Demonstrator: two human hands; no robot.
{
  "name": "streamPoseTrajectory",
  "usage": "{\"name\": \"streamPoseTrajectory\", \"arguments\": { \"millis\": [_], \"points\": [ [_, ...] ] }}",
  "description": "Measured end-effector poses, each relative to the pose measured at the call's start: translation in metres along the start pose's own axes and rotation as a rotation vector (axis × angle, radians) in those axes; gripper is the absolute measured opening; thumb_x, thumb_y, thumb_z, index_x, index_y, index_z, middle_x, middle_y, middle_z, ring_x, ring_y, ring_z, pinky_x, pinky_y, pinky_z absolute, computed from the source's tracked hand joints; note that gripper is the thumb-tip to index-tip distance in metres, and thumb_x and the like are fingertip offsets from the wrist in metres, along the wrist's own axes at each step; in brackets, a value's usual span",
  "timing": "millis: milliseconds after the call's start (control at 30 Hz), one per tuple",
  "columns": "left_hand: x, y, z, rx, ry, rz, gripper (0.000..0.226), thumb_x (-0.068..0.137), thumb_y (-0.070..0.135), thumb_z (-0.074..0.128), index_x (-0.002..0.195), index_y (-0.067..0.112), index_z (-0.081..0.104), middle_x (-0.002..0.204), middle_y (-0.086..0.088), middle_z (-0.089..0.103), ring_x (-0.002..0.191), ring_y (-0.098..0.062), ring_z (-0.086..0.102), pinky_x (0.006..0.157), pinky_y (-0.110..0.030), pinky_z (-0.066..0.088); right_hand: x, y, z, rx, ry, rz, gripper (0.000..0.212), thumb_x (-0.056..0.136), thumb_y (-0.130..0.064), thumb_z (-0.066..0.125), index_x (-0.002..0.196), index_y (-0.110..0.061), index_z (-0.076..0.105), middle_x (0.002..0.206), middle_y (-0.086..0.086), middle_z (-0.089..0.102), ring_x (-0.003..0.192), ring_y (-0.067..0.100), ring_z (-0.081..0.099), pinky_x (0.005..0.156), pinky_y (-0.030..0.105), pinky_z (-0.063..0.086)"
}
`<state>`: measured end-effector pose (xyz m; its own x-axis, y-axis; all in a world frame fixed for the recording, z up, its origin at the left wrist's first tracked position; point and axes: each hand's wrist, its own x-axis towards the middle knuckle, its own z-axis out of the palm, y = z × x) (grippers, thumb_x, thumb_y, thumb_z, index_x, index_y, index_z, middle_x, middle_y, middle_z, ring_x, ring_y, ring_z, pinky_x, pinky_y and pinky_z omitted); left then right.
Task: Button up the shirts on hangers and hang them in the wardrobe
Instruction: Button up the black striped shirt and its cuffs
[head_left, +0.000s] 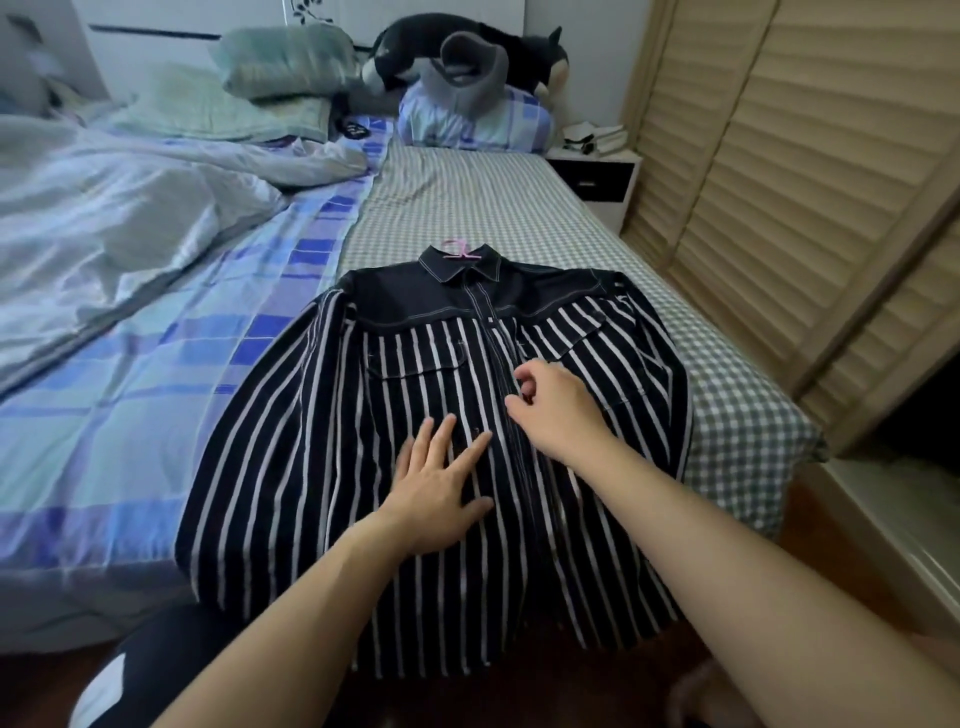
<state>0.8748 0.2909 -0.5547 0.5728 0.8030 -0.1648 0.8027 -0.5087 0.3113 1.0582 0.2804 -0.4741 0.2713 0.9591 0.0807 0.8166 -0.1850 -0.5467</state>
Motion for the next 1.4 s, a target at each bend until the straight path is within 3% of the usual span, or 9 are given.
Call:
{"name": "streamPoseTrajectory", "arguments": {
  "millis": [167,267,433,600,733,833,1133,1300,1400],
  "points": [
    [0.005,-0.004,-0.003,-0.058,-0.043,-0.004,0.081,0.097,0.062,0.049,0.155,0.056,-0.006,0.167,0.003,-0.027,0.148,-0.021,-0.037,0.123,-0.049,-0.016,0.034,0.011,0.026,-0.026,0.005,0.125,0.027,0.094,-0.039,0.063,0.116,-0.024,0.06,0.11,-0.006,0.063,0.096,0.018,0.06,0.081,0.035,0.051],
    [0.005,-0.004,-0.002,-0.083,-0.059,-0.009,0.081,0.097,0.061,0.051,0.155,0.056,-0.005,0.166,0.006,-0.029,0.147,-0.018,-0.038,0.122,-0.046,-0.019,0.044,0.033,0.023,0.3,0.026,0.2,0.012,0.094,-0.02,0.06,0.101,-0.021,0.07,0.093,0.0,0.071,0.086,0.023,0.066,0.076,0.036,0.053],
    [0.012,-0.007,-0.009,-0.214,-0.099,-0.023,0.083,0.094,0.056,0.06,0.153,0.06,0.003,0.167,0.011,-0.024,0.148,-0.013,-0.035,0.121,-0.043,-0.018,0.057,0.058,0.001,0.962,-0.305,0.307,0.024,0.097,0.004,0.054,0.111,-0.008,0.071,0.109,0.011,0.075,0.099,0.023,0.072,0.089,0.036,0.058],
    [0.015,0.001,-0.016,-0.284,-0.063,-0.092,0.066,0.092,0.057,0.062,0.147,0.058,0.026,0.168,0.009,-0.003,0.154,-0.017,-0.019,0.124,-0.05,-0.008,0.065,0.069,0.0,1.196,-0.454,0.351,0.035,0.097,0.012,0.046,0.121,-0.006,0.062,0.108,0.013,0.071,0.098,0.024,0.068,0.085,0.038,0.058],
    [0.038,0.027,-0.031,-0.23,0.307,-0.224,0.025,0.095,0.046,0.059,0.12,0.041,0.061,0.136,0.005,0.043,0.138,-0.023,0.029,0.116,-0.047,0.027,0.071,0.08,0.003,1.263,-0.516,0.358,0.037,0.097,0.013,0.043,0.123,-0.005,0.062,0.109,0.013,0.07,0.101,0.026,0.068,0.089,0.04,0.057],
    [0.067,0.049,-0.046,-0.296,0.582,-0.031,0.02,0.098,0.026,0.062,0.118,0.025,0.064,0.116,0.006,0.051,0.112,-0.013,0.048,0.097,-0.029,0.043,0.074,0.089,0.005,1.325,-0.535,0.343,0.037,0.099,0.011,0.041,0.125,-0.006,0.061,0.116,0.016,0.07,0.109,0.028,0.067,0.096,0.041,0.054],
    [0.113,0.044,-0.028,-0.271,0.52,-0.134,0.016,0.096,0.02,0.067,0.111,0.013,0.07,0.11,0.003,0.057,0.096,-0.014,0.06,0.082,-0.023,0.046,0.076,0.084,0.003,1.176,-0.55,0.285,0.034,0.094,0.014,0.048,0.119,-0.002,0.064,0.104,0.014,0.071,0.094,0.022,0.07,0.08,0.031,0.059],
    [0.118,0.049,-0.039,-0.188,0.391,-0.188,0.01,0.099,0.02,0.062,0.102,0.012,0.066,0.104,-0.002,0.06,0.095,-0.02,0.059,0.08,-0.032,0.049,0.076,0.083,0.001,1.065,-0.567,0.264,0.037,0.093,0.014,0.048,0.121,0.0,0.067,0.118,0.02,0.072,0.116,0.032,0.067,0.104,0.043,0.052],
    [0.12,0.055,-0.042,-0.303,0.353,-0.268,0.007,0.098,0.021,0.062,0.094,0.015,0.066,0.092,-0.003,0.068,0.085,-0.02,0.064,0.072,-0.032,0.052,0.072,0.078,0.002,0.996,-0.547,0.233,0.031,0.096,0.008,0.051,0.116,-0.005,0.07,0.112,0.014,0.075,0.112,0.026,0.07,0.103,0.039,0.053]
  ]
}}
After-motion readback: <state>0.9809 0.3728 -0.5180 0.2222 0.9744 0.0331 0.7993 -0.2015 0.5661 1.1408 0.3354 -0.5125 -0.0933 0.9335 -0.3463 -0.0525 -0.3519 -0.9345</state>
